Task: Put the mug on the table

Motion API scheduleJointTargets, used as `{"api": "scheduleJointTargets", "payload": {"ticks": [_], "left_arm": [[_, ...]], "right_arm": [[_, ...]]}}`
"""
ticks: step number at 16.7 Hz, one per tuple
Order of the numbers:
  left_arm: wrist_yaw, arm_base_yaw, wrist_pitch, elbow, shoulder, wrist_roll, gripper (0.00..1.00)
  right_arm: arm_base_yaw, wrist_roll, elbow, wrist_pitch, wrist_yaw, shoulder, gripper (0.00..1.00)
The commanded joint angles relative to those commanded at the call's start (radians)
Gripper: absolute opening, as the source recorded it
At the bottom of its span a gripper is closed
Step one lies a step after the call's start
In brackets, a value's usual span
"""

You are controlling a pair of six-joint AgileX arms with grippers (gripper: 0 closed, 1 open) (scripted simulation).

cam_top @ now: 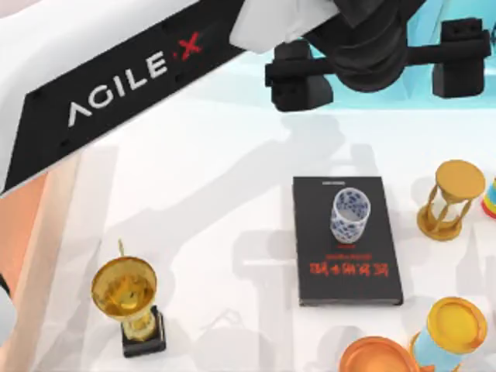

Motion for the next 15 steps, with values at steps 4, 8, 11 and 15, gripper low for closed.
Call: {"api": "scheduleJointTargets", "payload": {"ticks": [4, 8, 11, 15], "left_arm": [[-0.032, -0.058, -0.202, 0.236, 0.228, -0.106, 1.00], [-0.057, -0.082, -0.357, 0.391, 0.376, -0.179, 1.00], [-0.069, -0.089, -0.425, 0.454, 0.435, -0.208, 1.00], [-0.072, -0.090, -0.436, 0.464, 0.444, -0.212, 1.00]], "right_arm": [[0.000, 0.000, 0.000, 0.000, 0.000, 0.000, 1.00], [0.000, 0.000, 0.000, 0.000, 0.000, 0.000, 1.00], [0.000, 0.000, 0.000, 0.000, 0.000, 0.000, 1.00], [0.000, 0.000, 0.000, 0.000, 0.000, 0.000, 1.00]]}}
